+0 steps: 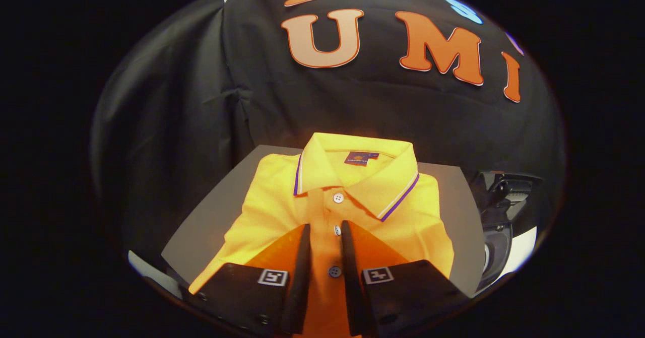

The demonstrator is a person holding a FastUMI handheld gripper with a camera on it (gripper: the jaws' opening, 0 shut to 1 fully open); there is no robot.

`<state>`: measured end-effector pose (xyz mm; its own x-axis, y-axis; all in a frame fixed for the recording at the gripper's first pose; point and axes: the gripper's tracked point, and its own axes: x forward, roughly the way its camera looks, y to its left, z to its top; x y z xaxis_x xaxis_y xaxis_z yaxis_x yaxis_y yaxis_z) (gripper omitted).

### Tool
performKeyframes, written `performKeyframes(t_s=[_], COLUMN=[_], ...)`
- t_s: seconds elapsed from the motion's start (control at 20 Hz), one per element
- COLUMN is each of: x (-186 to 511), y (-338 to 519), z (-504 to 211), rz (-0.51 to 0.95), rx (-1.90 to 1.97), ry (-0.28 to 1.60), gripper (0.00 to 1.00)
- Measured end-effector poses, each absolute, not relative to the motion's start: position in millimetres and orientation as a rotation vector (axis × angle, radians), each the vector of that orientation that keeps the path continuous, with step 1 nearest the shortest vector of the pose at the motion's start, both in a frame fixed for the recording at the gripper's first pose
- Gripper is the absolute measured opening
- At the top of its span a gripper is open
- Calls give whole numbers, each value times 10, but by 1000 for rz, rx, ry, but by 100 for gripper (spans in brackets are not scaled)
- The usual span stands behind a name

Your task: Put the clothes into the washing machine and then close the washing machine lid.

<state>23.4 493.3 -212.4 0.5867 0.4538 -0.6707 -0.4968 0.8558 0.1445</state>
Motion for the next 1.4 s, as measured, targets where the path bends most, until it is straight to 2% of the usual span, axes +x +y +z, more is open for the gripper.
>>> performKeyframes(t_s=[0.05, 0.1, 0.2, 0.25, 0.95, 1.4], x=[273, 312, 364, 348, 259, 316], y=[4901, 4879, 4881, 4897, 4659, 4067], z=[-2149, -2137, -2148, -2149, -1338, -645], rz=[576, 588, 591, 598, 623, 636], rx=[-82, -91, -74, -68, 63, 167], ry=[757, 747, 715, 704, 440, 303], gripper=[38, 27, 13, 10, 8, 8])
